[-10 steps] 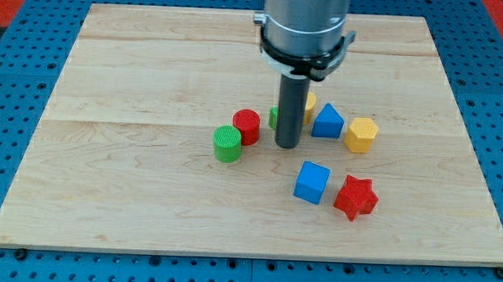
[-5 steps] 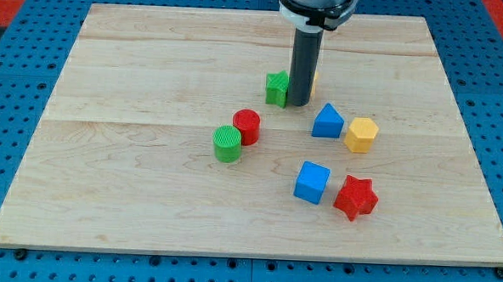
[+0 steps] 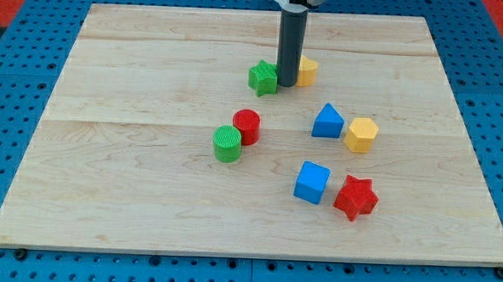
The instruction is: Move the green star to the top left side of the board
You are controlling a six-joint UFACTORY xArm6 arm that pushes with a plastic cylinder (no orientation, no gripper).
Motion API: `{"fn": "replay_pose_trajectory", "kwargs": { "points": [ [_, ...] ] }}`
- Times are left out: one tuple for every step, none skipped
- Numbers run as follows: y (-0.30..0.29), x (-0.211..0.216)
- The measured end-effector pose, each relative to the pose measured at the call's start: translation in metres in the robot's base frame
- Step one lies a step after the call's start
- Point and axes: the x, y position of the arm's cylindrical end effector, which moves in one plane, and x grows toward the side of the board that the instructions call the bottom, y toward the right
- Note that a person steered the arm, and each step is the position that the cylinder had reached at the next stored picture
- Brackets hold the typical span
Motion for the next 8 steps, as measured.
{"fn": "replay_pose_trajectory", "kwargs": {
  "points": [
    [-0.02,-0.002],
    [-0.058,0.001],
    [-0.099,0.005],
    [-0.143,0.008],
    [-0.183,0.016],
    [-0.228,-0.019],
    [-0.237,-0.039],
    [-0.244,-0.042]
  ]
}}
